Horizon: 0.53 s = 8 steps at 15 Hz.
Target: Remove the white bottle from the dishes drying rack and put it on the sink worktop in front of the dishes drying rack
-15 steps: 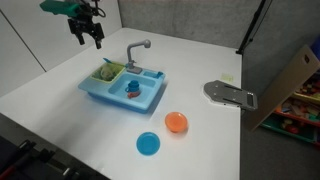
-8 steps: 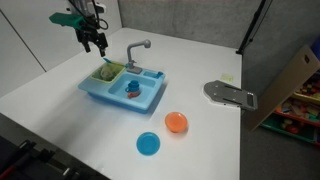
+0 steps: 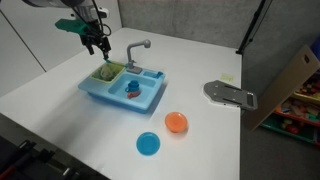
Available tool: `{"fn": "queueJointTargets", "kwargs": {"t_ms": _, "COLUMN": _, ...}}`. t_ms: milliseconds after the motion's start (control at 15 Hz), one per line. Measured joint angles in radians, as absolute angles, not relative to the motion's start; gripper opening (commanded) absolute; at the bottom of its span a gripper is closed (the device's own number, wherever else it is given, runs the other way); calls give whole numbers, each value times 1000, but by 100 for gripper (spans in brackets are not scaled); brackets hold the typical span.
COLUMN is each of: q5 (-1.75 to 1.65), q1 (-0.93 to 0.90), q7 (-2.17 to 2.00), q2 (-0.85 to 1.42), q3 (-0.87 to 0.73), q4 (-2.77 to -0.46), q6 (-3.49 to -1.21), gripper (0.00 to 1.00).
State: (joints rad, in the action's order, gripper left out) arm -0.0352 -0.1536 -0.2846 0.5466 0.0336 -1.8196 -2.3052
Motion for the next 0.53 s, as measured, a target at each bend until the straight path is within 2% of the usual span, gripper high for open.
{"fn": "queueJointTargets", "kwargs": {"t_ms": 533, "q5": -35, "q1": -203, "q7": -305, "q2": 673, "q3": 2, "q4": -1806, "q6": -2513, "gripper": 100}}
